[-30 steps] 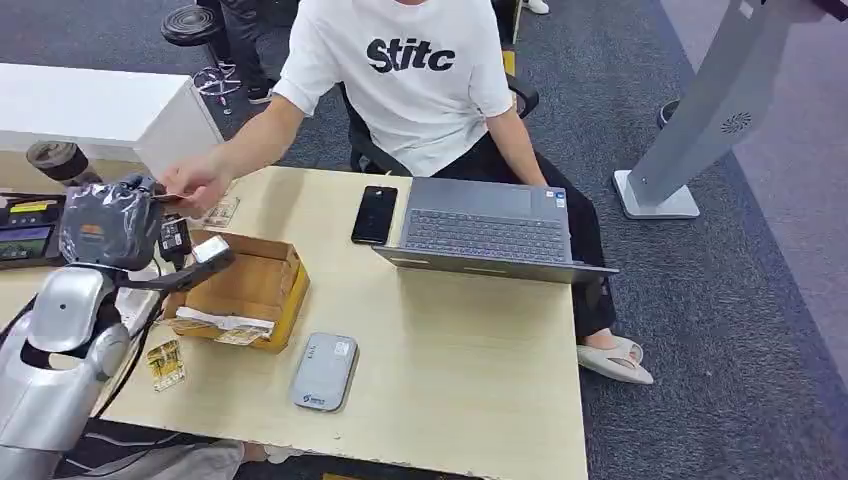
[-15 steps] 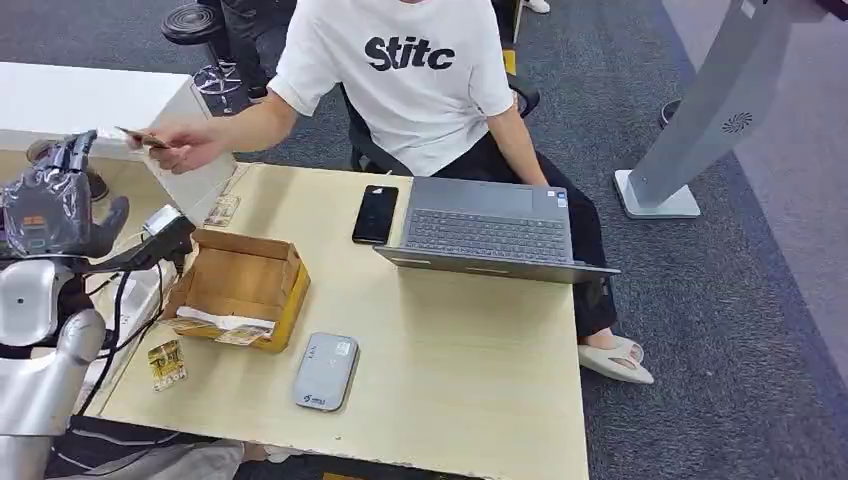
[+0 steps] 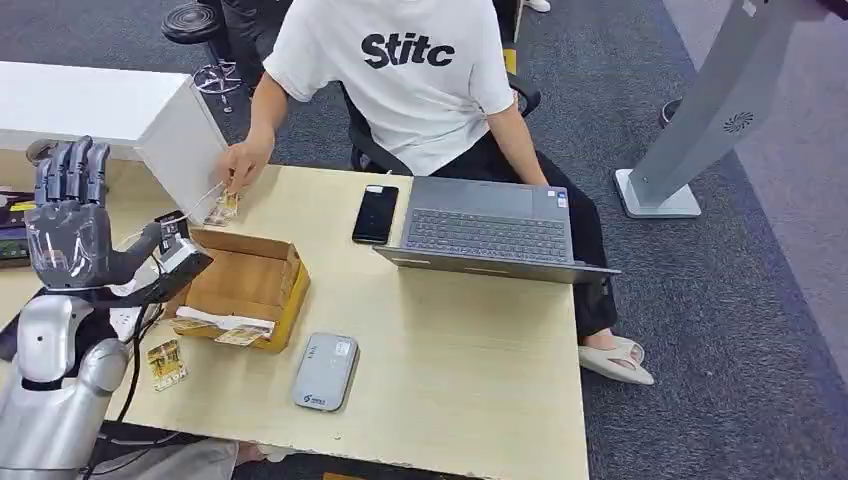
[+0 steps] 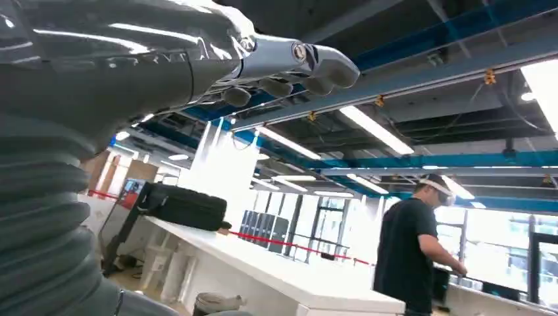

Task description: Pass the card to the sensor for recognition and then transmit it.

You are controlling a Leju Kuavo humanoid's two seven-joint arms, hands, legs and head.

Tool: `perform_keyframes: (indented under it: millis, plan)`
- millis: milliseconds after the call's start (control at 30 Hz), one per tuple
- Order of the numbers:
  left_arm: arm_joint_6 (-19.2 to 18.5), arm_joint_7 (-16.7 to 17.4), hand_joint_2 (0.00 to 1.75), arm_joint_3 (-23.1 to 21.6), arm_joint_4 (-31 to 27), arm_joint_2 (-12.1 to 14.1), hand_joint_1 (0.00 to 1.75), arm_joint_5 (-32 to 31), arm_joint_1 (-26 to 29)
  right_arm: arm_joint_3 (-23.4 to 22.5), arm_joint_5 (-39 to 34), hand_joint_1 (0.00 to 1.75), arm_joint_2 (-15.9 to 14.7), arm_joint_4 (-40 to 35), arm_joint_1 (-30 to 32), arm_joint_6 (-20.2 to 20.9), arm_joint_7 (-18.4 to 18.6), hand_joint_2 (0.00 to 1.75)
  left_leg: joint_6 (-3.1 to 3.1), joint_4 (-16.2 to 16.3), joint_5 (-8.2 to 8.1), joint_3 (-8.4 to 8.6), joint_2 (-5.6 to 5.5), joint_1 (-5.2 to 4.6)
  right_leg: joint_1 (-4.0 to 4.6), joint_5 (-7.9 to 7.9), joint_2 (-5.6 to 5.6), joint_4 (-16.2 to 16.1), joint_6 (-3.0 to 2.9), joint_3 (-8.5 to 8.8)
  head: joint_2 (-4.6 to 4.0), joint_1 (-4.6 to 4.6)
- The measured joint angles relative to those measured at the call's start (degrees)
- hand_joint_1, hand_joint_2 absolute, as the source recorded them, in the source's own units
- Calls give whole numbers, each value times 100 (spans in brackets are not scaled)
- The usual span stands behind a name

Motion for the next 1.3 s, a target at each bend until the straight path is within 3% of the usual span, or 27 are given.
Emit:
perform_keyframes:
  millis: [133, 200, 300, 400, 600, 733, 800, 900, 1067, 1133, 1167, 1300]
  plan:
    - [442, -514, 175, 70, -410, -171, 0, 381, 432, -63, -105, 0, 0, -2, 1, 0, 44, 175, -1, -1, -3, 1, 8, -2, -1, 0, 7, 0, 0, 1, 0, 0]
    - [744, -901, 175, 81, -834, -375, 0, 834, 925, -125, -162, 0, 4, -20, 20, 0, 109, 175, 3, -1, -6, 2, 14, -4, -3, -1, 11, -1, 1, 0, 0, 0]
    - [912, -1343, 175, 81, -1431, -671, 0, 1280, 1728, -203, -199, 0, 22, -52, 39, 0, 144, 175, 11, -1, -13, -2, 17, -4, -3, -5, 13, -4, 6, -4, 0, 0]
    - [936, -1663, 175, 101, -1884, -930, 0, 1843, 2342, -277, -234, 0, 57, -74, 44, 0, 136, 175, 12, -1, -17, -4, 14, -4, -3, -8, 10, -5, 9, -4, 0, 0]
    - [953, -2250, 175, 380, -2482, -1319, 0, 2862, 3010, -358, -376, 0, 116, -83, 34, -2, 11, 175, 12, -5, -17, -4, 7, -2, -1, -7, -3, -4, 8, 6, 0, -2]
    - [599, -2982, 175, 1028, -2921, -2053, 0, 3712, 3639, -439, -503, 0, 168, -109, 55, -2, 33, 175, 13, -2, -17, -2, 9, -3, -3, -8, 1, -5, 10, 1, 0, 0]
    - [468, -3198, 175, 1324, -3027, -2361, 0, 3821, 3810, -479, -503, 0, 206, -118, 55, 0, 46, 175, 13, -2, -17, -5, -1, -3, -3, -11, -9, -5, 15, 3, 0, 2]
    - [330, -3237, 175, 1557, -3137, -2647, 0, 3983, 3934, -501, -509, 0, 219, -129, 47, 0, 72, 175, 15, -2, -18, -7, -1, -4, -3, -11, -11, -5, 15, 7, 0, -2]
    - [-265, -3386, 175, 2216, -3263, -3363, 0, 4877, 4003, -581, -632, 0, 262, -168, 52, 0, 160, 175, 15, -2, -18, -4, 0, -4, -3, -11, -12, -5, 15, 7, 0, -2]
    - [-474, -3254, 175, 2455, -3264, -3539, 0, 5413, 4038, -612, -697, 0, 293, -173, 51, 0, 160, 175, 15, -2, -18, -3, 1, -4, -3, -11, -11, -5, 15, 6, 0, -5]
    - [-485, -3189, 175, 2560, -3261, -3594, 0, 5607, 4050, -625, -706, 0, 310, -175, 51, 0, 160, 175, 15, -2, -18, -3, 1, -4, -3, -11, -11, -5, 15, 6, 0, -5]
    - [262, -3132, 175, 2887, -3111, -3836, 0, 5270, 4081, -660, -719, 0, 365, -210, 49, 0, 127, 175, 15, -2, -18, -4, -1, -3, -3, -11, -12, -5, 15, 6, 0, -4]
